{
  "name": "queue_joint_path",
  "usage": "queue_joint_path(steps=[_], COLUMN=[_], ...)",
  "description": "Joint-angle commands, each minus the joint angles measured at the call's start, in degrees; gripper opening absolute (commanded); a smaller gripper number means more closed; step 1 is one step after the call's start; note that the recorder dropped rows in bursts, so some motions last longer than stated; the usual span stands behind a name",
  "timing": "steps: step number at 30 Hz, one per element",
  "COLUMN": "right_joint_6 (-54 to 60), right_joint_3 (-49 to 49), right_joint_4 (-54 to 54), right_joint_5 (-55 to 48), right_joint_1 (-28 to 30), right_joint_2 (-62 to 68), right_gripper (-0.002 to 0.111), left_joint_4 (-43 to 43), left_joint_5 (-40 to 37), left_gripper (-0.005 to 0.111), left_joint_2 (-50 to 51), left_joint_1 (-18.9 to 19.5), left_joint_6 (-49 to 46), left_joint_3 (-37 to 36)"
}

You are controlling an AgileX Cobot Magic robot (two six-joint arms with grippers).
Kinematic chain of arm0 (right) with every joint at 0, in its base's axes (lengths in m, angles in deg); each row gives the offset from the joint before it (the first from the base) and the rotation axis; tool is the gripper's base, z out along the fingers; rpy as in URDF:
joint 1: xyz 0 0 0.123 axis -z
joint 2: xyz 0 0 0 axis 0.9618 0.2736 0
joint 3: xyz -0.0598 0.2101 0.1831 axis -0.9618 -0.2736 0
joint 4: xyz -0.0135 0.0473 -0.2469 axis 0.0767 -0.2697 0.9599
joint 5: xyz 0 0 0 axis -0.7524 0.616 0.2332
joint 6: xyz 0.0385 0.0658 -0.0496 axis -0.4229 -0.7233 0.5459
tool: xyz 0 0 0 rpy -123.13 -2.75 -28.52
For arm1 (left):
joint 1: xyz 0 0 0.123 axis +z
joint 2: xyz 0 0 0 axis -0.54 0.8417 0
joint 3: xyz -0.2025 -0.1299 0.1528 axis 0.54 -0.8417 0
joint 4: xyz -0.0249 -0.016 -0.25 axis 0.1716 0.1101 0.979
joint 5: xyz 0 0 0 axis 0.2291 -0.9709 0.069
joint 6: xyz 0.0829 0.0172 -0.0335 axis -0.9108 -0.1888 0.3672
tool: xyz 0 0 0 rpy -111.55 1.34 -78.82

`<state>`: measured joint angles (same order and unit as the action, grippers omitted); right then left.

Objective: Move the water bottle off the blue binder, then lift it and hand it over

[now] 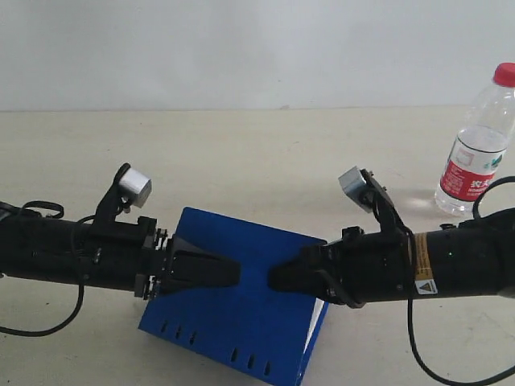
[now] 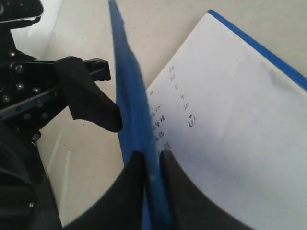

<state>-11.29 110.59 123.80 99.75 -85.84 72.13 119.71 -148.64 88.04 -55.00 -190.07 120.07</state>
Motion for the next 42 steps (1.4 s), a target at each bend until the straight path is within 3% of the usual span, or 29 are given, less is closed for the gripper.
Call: queue_joint_path(steps=[1,10,14,19,27,35,42], right_joint_6=[3.23,9.17,9.42,6.62,-3.99,-9.61,-13.93], right_joint_3=[0.14,0.14,0.14,0.14,0.14,0.14,0.14], right_joint_4=[-1.08,-24.23,-26.55,-25.76,-24.49,-17.33,-14.55], right_joint_5=[-0.38,-9.84,-9.73,-9.19,3.84,3.21,-0.81], right_joint_1=[-0.25,0.77,3.60,4.48,4.48,3.02,3.02], right_joint_2=[-0.22,-4.61,-7.88,-10.23,-10.44,-10.44,-10.44], right_gripper=[0.000,0.000,0.000,0.000,0.000,0.000,0.000], left_joint_4=[0.03,0.03,0.03,0.03,0.03,0.03,0.03], left_joint_5=[-0.81,0.83,1.52,1.57,3.40,1.56,1.67], left_gripper=[0.058,0.057,0.057,0.057,0.057,0.057,0.057], left_joint_2=[0.11,0.11,0.11,0.11,0.72,0.72,0.84], left_joint_1=[1.76,9.99,12.38,11.38,9.75,8.82,4.19], left_joint_6=[0.35,5.89,7.42,7.91,7.18,9.36,9.65], left_joint_3=[0.15,0.15,0.15,0.15,2.18,11.22,13.44])
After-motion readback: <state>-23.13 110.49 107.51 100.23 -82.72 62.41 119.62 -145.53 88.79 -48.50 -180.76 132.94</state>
